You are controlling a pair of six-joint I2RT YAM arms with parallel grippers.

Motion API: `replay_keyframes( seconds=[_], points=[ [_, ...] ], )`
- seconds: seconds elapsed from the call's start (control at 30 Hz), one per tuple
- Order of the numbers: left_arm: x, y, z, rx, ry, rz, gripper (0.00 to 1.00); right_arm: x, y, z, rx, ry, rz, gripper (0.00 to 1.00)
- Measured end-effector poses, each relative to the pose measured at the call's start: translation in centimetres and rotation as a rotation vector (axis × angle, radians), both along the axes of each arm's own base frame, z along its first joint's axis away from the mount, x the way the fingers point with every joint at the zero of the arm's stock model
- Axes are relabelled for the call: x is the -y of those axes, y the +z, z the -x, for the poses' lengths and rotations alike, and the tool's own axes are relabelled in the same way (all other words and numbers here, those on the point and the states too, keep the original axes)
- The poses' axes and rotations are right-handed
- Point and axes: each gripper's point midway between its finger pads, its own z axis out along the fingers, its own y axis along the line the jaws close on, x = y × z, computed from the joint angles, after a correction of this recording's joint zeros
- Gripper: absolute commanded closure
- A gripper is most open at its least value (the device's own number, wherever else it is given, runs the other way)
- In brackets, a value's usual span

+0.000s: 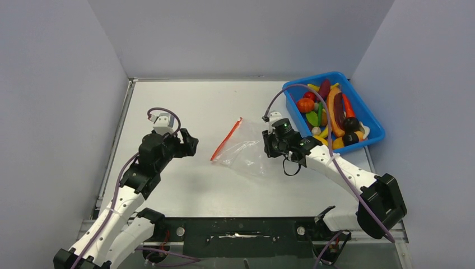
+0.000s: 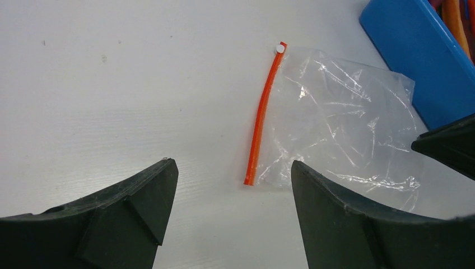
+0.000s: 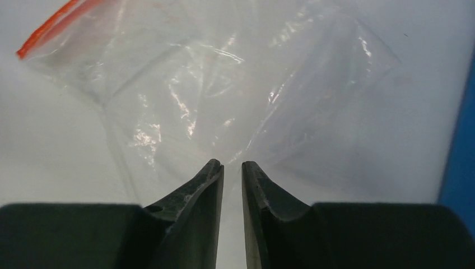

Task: Place the food in the zip-top bag and seal the zipper
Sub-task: Move the zipper food storage bag to the center of the board.

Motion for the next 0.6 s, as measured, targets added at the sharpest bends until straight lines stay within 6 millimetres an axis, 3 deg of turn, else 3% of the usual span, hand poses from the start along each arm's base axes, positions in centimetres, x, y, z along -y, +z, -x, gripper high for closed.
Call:
replay_keyframes(
  seconds=[0.1,0.27,0.4,0.6],
  points=[
    [-0.1,-0.1,0.0,-0.003,0.002,-0.005,0.27,2.7,-0.3,-0.4,-0.015,-0.122,0.083,0.6],
    [-0.5,-0.2,0.0,0.003,0.012,-0.033,0.26,3.9,3.2,-2.3,0.031,-0.321,0.1,0.55],
    [-1.5,0.6,0.2,0.036,0.047,-0.047,0.26,2.8,6.3,-4.5,0.078,-0.464,0.03,0.51],
    [-3.2,3.6,1.0,0.147,0.118,-0.036,0.25,-1.2,5.9,-5.6,0.025,-0.6,-0.003,0.5]
  ],
)
